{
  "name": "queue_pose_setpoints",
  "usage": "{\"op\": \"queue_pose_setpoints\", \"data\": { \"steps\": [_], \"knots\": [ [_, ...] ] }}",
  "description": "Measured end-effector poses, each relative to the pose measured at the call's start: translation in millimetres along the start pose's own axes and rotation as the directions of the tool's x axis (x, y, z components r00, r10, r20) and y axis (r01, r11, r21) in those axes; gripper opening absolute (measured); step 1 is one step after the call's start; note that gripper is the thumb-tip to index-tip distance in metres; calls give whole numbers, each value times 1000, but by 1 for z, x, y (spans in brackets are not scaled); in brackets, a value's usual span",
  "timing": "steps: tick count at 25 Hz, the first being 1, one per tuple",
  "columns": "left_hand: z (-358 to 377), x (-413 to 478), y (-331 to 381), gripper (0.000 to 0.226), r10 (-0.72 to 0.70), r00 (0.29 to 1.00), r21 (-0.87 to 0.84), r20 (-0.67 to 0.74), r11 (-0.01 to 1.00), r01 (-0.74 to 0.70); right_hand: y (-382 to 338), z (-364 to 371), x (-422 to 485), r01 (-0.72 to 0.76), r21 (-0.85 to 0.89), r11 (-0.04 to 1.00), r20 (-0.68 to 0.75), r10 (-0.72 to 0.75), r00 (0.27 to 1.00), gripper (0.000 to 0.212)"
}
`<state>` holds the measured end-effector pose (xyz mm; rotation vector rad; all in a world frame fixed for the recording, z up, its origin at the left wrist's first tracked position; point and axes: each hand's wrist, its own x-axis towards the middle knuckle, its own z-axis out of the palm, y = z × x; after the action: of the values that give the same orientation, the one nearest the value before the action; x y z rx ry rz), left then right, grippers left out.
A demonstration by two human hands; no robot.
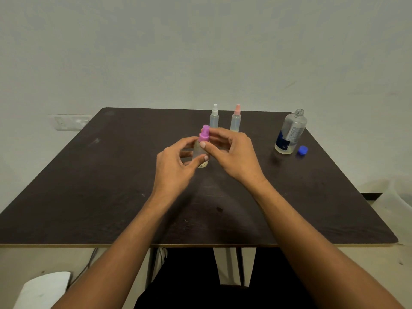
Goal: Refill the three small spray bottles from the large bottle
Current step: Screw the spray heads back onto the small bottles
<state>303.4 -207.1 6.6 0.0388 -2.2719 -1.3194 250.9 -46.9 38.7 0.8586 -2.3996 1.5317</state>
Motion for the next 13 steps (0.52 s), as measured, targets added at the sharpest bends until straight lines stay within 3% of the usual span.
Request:
{"op": "queue_pose_setpoints", "data": {
  "steps": [8,13],
  "knots": [
    [-8,12,-21,53,-28,1000,20,-6,999,28,3,20,18,-34,-11,999,35,34,999,45],
    [0,60,-44,50,-95,995,-13,-19,995,95,24,28,61,-61,-119,991,115,74,991,40]
  ]
}}
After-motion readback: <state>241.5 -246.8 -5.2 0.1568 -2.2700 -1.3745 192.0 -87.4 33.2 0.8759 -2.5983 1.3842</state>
